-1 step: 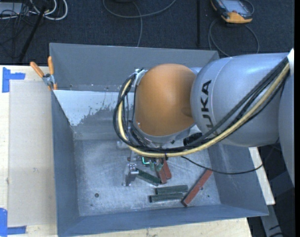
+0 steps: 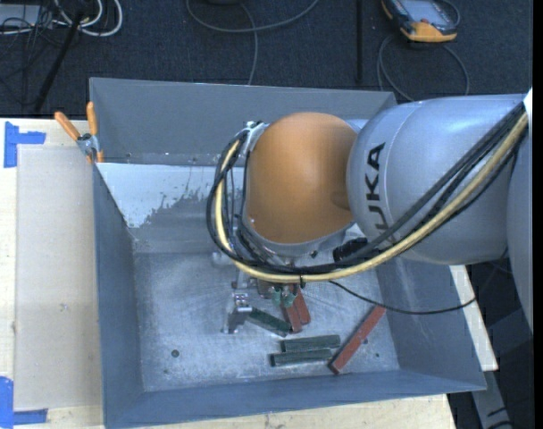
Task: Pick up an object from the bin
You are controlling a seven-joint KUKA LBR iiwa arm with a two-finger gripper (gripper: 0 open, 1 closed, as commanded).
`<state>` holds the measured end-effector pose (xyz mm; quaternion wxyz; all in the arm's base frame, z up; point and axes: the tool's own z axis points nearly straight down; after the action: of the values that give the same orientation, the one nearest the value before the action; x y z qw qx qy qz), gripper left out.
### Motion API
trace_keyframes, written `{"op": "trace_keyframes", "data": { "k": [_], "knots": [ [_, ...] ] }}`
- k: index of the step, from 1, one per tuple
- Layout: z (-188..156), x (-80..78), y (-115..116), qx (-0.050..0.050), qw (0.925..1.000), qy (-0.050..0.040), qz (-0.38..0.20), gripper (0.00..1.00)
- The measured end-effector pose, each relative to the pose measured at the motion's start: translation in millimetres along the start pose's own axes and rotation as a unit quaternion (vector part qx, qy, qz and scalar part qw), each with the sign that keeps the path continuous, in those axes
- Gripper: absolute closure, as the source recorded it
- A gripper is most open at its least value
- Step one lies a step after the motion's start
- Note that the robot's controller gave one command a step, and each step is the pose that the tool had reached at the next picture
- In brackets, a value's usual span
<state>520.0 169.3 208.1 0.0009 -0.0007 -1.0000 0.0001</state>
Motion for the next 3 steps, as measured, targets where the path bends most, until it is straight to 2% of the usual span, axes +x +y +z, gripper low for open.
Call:
{"op": "trace_keyframes", "data": {
  "k": [1,2,3],
  "knots": [
    [63,-1.3,-32,-0.001,0.9997,-0.0027,-0.023,0.00],
    [77,-18.8,-72,0.000,0.9994,0.0019,0.035,0.00],
    [65,-21.0,-102,0.000,0.9997,-0.0009,-0.023,0.00]
  ]
}}
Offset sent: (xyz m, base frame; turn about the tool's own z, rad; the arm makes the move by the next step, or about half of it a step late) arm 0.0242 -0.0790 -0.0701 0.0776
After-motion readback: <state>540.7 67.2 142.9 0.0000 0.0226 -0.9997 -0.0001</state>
